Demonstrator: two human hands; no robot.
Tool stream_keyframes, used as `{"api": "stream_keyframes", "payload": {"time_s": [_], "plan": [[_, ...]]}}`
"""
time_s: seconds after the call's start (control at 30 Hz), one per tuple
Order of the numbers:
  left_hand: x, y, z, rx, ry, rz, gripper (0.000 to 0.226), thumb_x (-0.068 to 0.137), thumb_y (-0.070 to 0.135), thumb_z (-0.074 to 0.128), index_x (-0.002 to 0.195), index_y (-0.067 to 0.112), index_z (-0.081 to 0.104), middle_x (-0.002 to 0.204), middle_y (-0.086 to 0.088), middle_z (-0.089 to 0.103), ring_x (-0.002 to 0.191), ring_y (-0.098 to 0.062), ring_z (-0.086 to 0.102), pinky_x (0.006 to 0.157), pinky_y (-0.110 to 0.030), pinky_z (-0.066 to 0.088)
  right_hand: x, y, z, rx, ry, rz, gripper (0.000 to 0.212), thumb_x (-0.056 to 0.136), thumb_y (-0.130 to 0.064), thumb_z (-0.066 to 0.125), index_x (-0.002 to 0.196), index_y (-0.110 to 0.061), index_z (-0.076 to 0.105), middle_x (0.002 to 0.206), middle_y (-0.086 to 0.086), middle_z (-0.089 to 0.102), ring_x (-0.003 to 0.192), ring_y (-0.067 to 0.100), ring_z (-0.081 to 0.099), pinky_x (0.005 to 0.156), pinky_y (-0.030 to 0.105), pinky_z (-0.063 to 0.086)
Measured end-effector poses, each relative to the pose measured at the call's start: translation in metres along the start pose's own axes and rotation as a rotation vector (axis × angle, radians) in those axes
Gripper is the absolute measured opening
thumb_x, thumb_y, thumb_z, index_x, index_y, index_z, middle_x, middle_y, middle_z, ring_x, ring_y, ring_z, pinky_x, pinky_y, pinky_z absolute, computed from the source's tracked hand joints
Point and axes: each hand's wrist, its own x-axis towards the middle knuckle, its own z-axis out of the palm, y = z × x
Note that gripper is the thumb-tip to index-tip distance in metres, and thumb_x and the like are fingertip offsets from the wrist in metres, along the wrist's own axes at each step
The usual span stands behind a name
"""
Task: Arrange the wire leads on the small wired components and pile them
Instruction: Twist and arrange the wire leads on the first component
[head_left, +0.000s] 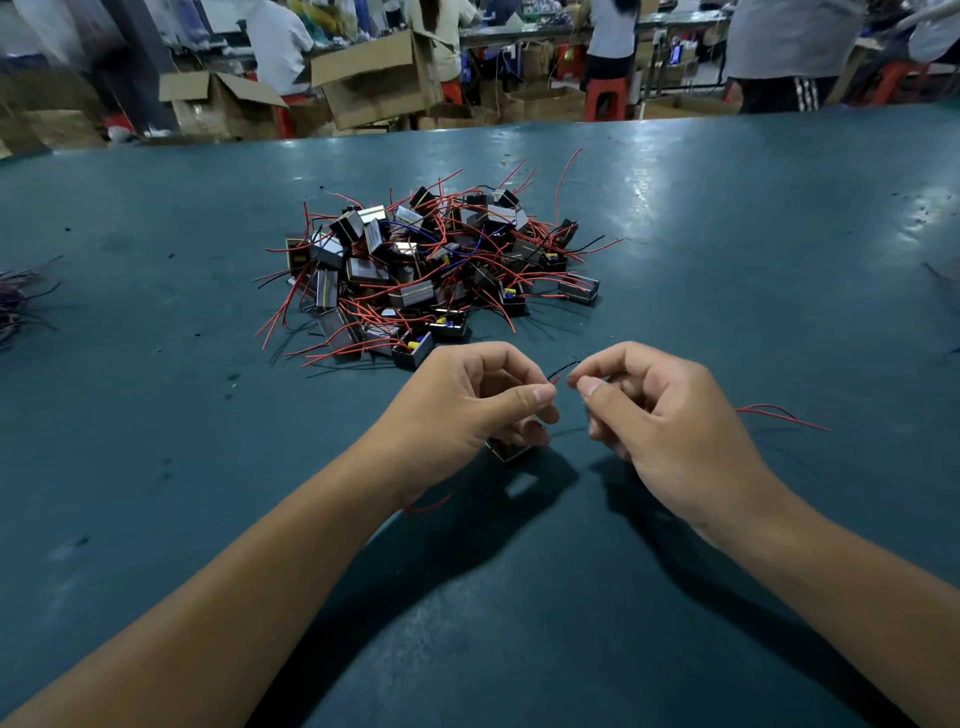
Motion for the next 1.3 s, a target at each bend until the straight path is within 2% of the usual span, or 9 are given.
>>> {"api": "stream_keyframes", "payload": {"time_s": [0.23, 0.43, 0.6, 0.83, 0.93, 1.0, 1.07, 1.23, 1.3], "plan": [[0.000, 0.000, 0.002, 0.002, 0.011, -0.001, 0.008, 0.094, 0.009, 0.067, 0.092, 0.001, 0.067, 0.087, -0.016, 0.076, 0.071, -0.022, 0.071, 0.067, -0.023, 0.057, -0.001, 0.000, 0.006, 0.094, 0.021, 0.041, 0.010, 0.096, -0.017, 0.061, 0.089, -0.020, 0.068, 0.060, -0.002, 0.065, 0.058, 0.021, 0.049, 0.058, 0.038, 0.039], [0.000, -0.001, 0.003, -0.014, 0.008, 0.002, 0.008, 0.094, 0.008, 0.067, 0.092, 0.000, 0.067, 0.086, -0.015, 0.076, 0.068, -0.020, 0.071, 0.068, -0.025, 0.058, -0.002, -0.001, 0.007, 0.115, 0.015, 0.051, 0.010, 0.095, -0.018, 0.064, 0.085, -0.019, 0.068, 0.061, -0.003, 0.065, 0.057, 0.013, 0.052, 0.054, 0.028, 0.041], [0.000, -0.002, 0.003, -0.029, 0.009, 0.007, 0.009, 0.092, 0.009, 0.068, 0.092, 0.001, 0.068, 0.082, -0.013, 0.076, 0.067, -0.019, 0.070, 0.068, -0.025, 0.059, -0.001, -0.001, 0.008, 0.137, 0.012, 0.022, 0.008, 0.092, -0.014, 0.068, 0.086, -0.017, 0.070, 0.059, -0.006, 0.063, 0.054, 0.002, 0.054, 0.053, 0.012, 0.040], [0.000, -0.003, 0.005, -0.044, 0.016, 0.017, 0.015, 0.091, 0.008, 0.069, 0.095, -0.006, 0.067, 0.079, -0.012, 0.074, 0.066, -0.018, 0.069, 0.067, -0.023, 0.058, -0.001, 0.000, 0.010, 0.171, 0.041, 0.021, 0.007, 0.090, -0.012, 0.069, 0.084, -0.015, 0.071, 0.060, -0.005, 0.061, 0.054, 0.004, 0.050, 0.052, 0.012, 0.039], [0.000, -0.003, 0.005, -0.043, 0.015, 0.014, 0.013, 0.091, 0.008, 0.068, 0.094, -0.005, 0.068, 0.080, -0.011, 0.075, 0.067, -0.018, 0.070, 0.067, -0.023, 0.057, -0.002, -0.001, 0.011, 0.179, 0.051, 0.017, 0.007, 0.090, -0.012, 0.070, 0.083, -0.015, 0.071, 0.062, 0.002, 0.063, 0.056, 0.006, 0.050, 0.052, 0.012, 0.039], [0.000, -0.004, 0.005, -0.036, 0.009, 0.011, 0.012, 0.091, 0.009, 0.069, 0.093, -0.002, 0.068, 0.081, -0.011, 0.075, 0.068, -0.019, 0.070, 0.067, -0.023, 0.057, -0.002, -0.002, 0.011, 0.179, 0.055, 0.008, 0.008, 0.089, -0.012, 0.071, 0.082, -0.015, 0.070, 0.067, 0.013, 0.065, 0.059, 0.009, 0.053, 0.054, 0.014, 0.042], [0.000, -0.004, 0.005, -0.023, 0.006, 0.014, 0.010, 0.091, 0.010, 0.069, 0.092, 0.000, 0.069, 0.081, -0.010, 0.076, 0.068, -0.019, 0.071, 0.068, -0.024, 0.058, -0.002, -0.002, 0.011, 0.173, 0.065, -0.001, 0.009, 0.089, -0.011, 0.071, 0.081, -0.015, 0.070, 0.069, 0.015, 0.067, 0.061, 0.010, 0.057, 0.058, 0.016, 0.045], [0.001, -0.005, 0.006, -0.013, -0.005, 0.022, 0.008, 0.090, 0.011, 0.071, 0.090, 0.004, 0.070, 0.081, -0.010, 0.076, 0.068, -0.018, 0.072, 0.067, -0.023, 0.057, -0.001, -0.003, 0.012, 0.182, 0.059, -0.010, 0.010, 0.090, -0.006, 0.068, 0.080, -0.011, 0.068, 0.063, 0.000, 0.068, 0.059, 0.004, 0.061, 0.058, 0.012, 0.045], [0.001, -0.004, 0.004, -0.022, -0.001, 0.021, 0.008, 0.091, 0.009, 0.072, 0.096, 0.003, 0.069, 0.083, -0.010, 0.076, 0.069, -0.019, 0.073, 0.067, -0.025, 0.059, -0.001, -0.002, 0.012, 0.155, 0.049, -0.028, 0.011, 0.091, -0.007, 0.067, 0.080, -0.011, 0.068, 0.064, -0.002, 0.068, 0.057, 0.005, 0.058, 0.056, 0.014, 0.043]]}}
